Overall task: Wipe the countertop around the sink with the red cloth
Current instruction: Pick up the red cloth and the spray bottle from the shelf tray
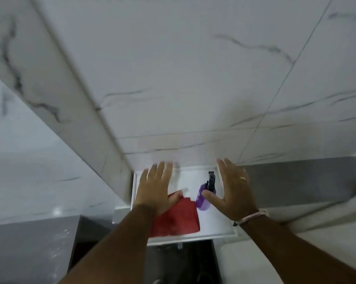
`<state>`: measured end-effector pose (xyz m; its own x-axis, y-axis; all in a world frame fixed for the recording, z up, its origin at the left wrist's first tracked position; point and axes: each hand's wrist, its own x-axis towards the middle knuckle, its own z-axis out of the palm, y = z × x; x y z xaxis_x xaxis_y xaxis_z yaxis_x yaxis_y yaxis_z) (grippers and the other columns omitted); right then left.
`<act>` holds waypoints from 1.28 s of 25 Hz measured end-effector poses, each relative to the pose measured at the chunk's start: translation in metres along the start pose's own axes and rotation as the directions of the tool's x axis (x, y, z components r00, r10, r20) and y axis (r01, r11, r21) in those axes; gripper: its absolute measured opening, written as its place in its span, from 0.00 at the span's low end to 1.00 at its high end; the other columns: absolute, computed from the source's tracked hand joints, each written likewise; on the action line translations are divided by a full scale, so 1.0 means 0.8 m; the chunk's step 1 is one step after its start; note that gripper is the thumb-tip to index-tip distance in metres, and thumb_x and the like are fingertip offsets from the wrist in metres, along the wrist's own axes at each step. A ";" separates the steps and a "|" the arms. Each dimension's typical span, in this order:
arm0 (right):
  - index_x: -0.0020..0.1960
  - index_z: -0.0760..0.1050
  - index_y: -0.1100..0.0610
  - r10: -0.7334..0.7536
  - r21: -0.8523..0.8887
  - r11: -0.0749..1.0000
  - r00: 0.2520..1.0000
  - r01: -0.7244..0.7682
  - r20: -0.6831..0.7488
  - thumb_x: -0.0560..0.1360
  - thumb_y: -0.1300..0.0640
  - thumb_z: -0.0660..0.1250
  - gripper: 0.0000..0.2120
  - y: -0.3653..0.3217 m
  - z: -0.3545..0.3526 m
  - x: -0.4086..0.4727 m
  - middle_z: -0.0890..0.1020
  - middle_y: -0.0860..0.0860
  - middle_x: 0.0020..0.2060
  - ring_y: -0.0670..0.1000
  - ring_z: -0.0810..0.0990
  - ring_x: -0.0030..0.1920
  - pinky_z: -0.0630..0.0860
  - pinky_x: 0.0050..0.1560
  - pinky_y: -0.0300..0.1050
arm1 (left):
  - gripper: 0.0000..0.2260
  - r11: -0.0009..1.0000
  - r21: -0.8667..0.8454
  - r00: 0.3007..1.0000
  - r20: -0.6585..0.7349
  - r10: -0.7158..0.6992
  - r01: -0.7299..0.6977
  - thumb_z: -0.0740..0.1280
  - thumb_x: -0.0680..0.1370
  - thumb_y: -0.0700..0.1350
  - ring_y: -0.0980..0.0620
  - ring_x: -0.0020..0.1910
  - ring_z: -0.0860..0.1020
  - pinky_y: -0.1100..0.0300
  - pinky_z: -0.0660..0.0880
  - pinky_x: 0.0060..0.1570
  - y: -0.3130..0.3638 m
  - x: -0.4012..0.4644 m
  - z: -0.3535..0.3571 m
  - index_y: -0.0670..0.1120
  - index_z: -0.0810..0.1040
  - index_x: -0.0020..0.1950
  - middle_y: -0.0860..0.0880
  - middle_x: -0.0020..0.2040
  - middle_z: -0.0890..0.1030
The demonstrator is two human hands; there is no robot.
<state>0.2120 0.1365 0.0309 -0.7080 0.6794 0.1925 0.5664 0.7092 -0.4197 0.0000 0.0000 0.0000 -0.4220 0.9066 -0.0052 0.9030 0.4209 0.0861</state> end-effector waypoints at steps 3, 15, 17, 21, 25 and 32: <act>0.77 0.55 0.44 0.087 0.376 0.919 0.992 -0.117 0.095 0.71 0.39 0.71 0.40 0.010 0.045 -0.011 0.67 0.46 0.73 0.48 0.68 0.71 0.66 0.73 0.55 | 0.42 0.997 -0.038 0.946 0.320 -0.052 0.067 0.59 0.72 0.72 0.44 0.71 0.70 0.44 0.65 0.71 -0.005 -0.008 0.058 0.50 0.55 0.79 0.47 0.75 0.69; 0.77 0.45 0.41 0.211 0.631 0.741 0.972 -0.228 0.103 0.74 0.62 0.73 0.46 0.003 0.087 0.006 0.72 0.59 0.68 0.45 0.75 0.63 0.71 0.64 0.34 | 0.27 0.942 -0.294 0.740 0.668 0.082 0.161 0.78 0.66 0.58 0.47 0.50 0.79 0.49 0.78 0.56 0.010 0.037 0.078 0.48 0.74 0.58 0.48 0.53 0.81; 0.79 0.46 0.44 0.189 0.647 0.737 0.979 -0.194 0.078 0.74 0.62 0.72 0.46 0.006 0.080 0.006 0.73 0.59 0.65 0.39 0.75 0.60 0.71 0.61 0.31 | 0.21 0.914 -0.350 0.703 0.703 0.110 0.206 0.78 0.69 0.51 0.46 0.51 0.80 0.49 0.79 0.55 0.008 0.042 0.074 0.45 0.78 0.57 0.46 0.52 0.81; 0.76 0.56 0.39 0.223 0.700 0.677 0.970 -0.226 0.097 0.69 0.49 0.76 0.42 0.008 0.043 -0.009 0.78 0.47 0.60 0.43 0.79 0.56 0.79 0.53 0.35 | 0.09 0.666 -0.622 0.737 0.657 0.158 0.412 0.75 0.73 0.41 0.49 0.48 0.84 0.56 0.80 0.51 -0.018 0.041 0.036 0.43 0.83 0.53 0.46 0.50 0.85; 0.59 0.73 0.36 0.160 0.739 0.621 0.966 -0.260 0.204 0.63 0.48 0.75 0.26 -0.006 0.007 -0.019 0.83 0.41 0.47 0.45 0.83 0.47 0.78 0.45 0.38 | 0.03 0.266 -0.789 0.825 0.563 -0.047 0.553 0.71 0.78 0.45 0.58 0.37 0.84 0.64 0.78 0.32 -0.041 0.027 -0.017 0.50 0.82 0.51 0.55 0.39 0.86; 0.48 0.78 0.56 -0.061 0.837 0.485 0.945 -0.255 0.323 0.66 0.60 0.70 0.11 -0.079 -0.033 0.029 0.78 0.56 0.32 0.57 0.79 0.30 0.78 0.34 0.51 | 0.12 -0.209 -0.933 0.920 0.333 -0.204 0.291 0.66 0.81 0.49 0.47 0.44 0.82 0.57 0.77 0.39 -0.034 0.037 -0.119 0.45 0.80 0.60 0.44 0.48 0.84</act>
<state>0.1708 0.1121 0.0854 -0.8392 0.5381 -0.0790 0.1021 0.0132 -0.9947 -0.0447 0.0127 0.0922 -0.5462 0.7590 -0.3544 -0.3871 0.1466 0.9103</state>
